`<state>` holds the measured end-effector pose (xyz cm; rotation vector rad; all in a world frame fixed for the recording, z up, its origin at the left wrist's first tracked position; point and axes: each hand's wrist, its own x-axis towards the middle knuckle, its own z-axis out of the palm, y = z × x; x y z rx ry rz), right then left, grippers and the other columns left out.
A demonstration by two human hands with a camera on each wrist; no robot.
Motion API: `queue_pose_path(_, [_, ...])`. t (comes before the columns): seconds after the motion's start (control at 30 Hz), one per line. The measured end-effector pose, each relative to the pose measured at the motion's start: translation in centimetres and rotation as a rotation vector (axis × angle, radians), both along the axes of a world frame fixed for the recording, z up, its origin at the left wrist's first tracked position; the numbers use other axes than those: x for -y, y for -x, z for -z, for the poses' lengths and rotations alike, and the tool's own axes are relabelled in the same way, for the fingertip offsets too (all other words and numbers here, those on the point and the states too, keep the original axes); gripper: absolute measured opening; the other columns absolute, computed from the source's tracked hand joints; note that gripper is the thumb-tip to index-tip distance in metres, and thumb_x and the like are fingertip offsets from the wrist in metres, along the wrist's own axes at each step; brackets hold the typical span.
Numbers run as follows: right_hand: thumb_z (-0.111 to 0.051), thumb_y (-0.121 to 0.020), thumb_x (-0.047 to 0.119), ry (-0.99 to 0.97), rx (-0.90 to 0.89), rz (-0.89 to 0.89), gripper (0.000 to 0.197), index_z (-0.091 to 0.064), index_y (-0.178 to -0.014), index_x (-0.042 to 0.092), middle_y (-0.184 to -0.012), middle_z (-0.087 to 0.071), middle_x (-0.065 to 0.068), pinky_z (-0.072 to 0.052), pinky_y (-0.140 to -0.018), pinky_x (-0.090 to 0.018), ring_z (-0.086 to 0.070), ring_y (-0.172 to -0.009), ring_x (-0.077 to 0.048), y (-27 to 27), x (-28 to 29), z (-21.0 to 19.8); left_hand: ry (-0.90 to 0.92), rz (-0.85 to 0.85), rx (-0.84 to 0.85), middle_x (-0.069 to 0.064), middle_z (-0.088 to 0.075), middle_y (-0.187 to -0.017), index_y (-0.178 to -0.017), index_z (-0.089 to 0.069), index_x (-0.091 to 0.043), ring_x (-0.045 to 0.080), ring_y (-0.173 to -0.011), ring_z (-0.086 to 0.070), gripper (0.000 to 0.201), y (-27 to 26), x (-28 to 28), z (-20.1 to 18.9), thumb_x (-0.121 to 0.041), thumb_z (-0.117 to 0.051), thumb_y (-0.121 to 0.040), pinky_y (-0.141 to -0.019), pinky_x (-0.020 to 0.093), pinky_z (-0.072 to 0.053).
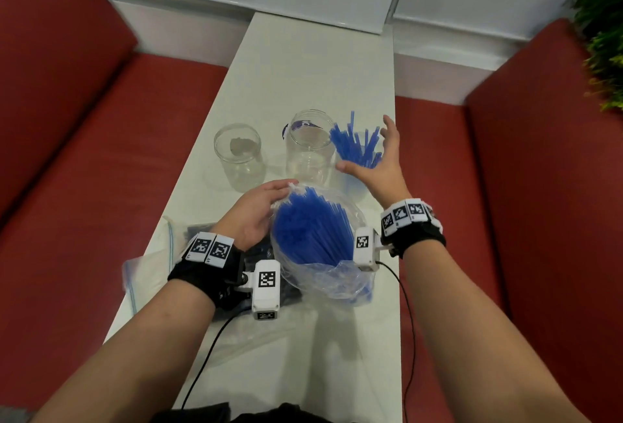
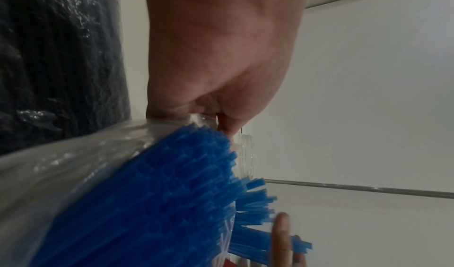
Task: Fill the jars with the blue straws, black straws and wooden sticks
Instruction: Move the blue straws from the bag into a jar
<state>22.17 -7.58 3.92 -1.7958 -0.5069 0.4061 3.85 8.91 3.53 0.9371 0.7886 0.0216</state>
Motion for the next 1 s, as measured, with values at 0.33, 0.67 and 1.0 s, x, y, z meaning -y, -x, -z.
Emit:
queue_pose_path(0.33, [-0.071,-0.090,0.008,0.063,-0.003,0.106,0.079,-0.030,-0.155,0.028,-0.127,-0.062,-0.001,-0.048,-0.101,-0.021,-0.059,-0.101,0.012,-0.5,-1.7,1.7,0.003,-0.021,0.000,0.007,-0.072,-0.113,-0.115,-0.071,-0.014,0.024,-0.105,-0.069,0.026,0.7,0.2,-0.4,-0.007,-0.053,-0.097,-0.093,0.041,-0.055])
queue_pose_path(0.67, [-0.065,-0.096,0.037,-0.106,0.020,0.259,0.044,-0.057,-0.138,0.027,-0.133,-0.064,0.001,-0.048,-0.109,-0.036,-0.059,-0.122,-0.006,3.8,2.9,-1.1,0.040,-0.062,0.009,0.009,-0.072,-0.113,-0.111,-0.073,-0.014,0.025,-0.107,-0.067,0.026,1.6,0.8,-0.7,-0.005,-0.054,-0.096,-0.082,0.038,-0.058])
queue_pose_path(1.0, [-0.057,-0.077,0.005,0.015,0.089,-0.082,0.057,-0.049,-0.128,0.028,-0.124,-0.056,0.005,-0.043,-0.102,-0.025,-0.054,-0.115,-0.009,15.2,4.0,1.4,-0.002,-0.131,0.073,0.009,-0.074,-0.096,-0.106,-0.070,-0.013,0.019,-0.078,-0.073,0.024,1.9,2.2,-0.4,-0.002,-0.051,-0.096,-0.062,0.029,-0.058])
